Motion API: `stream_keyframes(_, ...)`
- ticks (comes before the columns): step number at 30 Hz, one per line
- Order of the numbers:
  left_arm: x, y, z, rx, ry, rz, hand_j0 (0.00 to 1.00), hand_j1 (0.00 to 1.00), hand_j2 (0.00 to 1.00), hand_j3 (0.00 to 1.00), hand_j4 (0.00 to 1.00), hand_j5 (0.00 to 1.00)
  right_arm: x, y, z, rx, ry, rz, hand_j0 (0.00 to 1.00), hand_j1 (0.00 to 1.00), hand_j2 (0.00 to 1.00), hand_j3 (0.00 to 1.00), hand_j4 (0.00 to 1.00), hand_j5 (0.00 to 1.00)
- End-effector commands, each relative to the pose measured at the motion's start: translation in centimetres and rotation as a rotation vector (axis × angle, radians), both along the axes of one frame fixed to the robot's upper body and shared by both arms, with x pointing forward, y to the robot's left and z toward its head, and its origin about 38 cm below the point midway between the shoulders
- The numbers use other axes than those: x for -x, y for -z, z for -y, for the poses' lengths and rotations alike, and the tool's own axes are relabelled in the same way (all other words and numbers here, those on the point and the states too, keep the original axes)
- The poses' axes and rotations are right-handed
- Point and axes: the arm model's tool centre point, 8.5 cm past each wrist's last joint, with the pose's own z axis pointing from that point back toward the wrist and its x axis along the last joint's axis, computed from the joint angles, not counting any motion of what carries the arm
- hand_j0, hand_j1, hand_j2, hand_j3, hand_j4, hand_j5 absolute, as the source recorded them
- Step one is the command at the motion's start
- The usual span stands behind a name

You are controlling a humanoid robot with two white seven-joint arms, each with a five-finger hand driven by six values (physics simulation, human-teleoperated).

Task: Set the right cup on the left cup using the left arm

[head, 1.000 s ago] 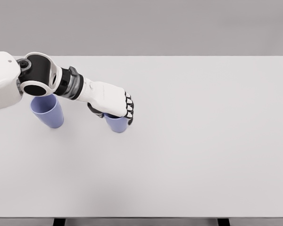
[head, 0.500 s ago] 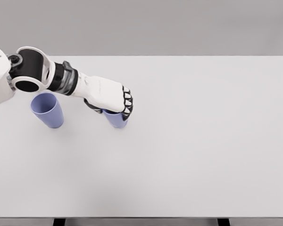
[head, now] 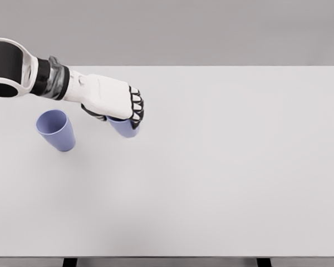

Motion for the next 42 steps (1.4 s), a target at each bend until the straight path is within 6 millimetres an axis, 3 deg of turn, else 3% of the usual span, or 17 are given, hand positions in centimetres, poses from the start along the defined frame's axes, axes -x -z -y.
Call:
stream_keyframes(1, 0.2, -0.2, -0.6, 0.005, -0.009, -0.002, 0.59, 0.59, 0.59, 0.59, 0.59, 0.59, 0.0, 0.0, 0.0, 0.000, 0.000, 0.000, 1.00, 1.00, 1.00, 1.00, 1.00, 1.00)
stream_keyframes(20, 0.5, -5.0, -4.9, -0.010, -0.087, 0.106, 0.59, 0.59, 0.59, 0.59, 0.59, 0.59, 0.0, 0.0, 0.0, 0.000, 0.000, 0.000, 1.00, 1.00, 1.00, 1.00, 1.00, 1.00)
stream_keyframes(33, 0.8, -6.4, -9.7, -0.028, -0.199, 0.145, 0.58, 0.58, 0.58, 0.58, 0.58, 0.58, 0.0, 0.0, 0.0, 0.000, 0.000, 0.000, 1.00, 1.00, 1.00, 1.00, 1.00, 1.00)
stream_keyframes(42, 1.0, -7.5, -11.7, -0.033, -0.247, 0.172, 0.58, 0.58, 0.58, 0.58, 0.58, 0.58, 0.0, 0.0, 0.0, 0.001, 0.000, 0.000, 1.00, 1.00, 1.00, 1.00, 1.00, 1.00)
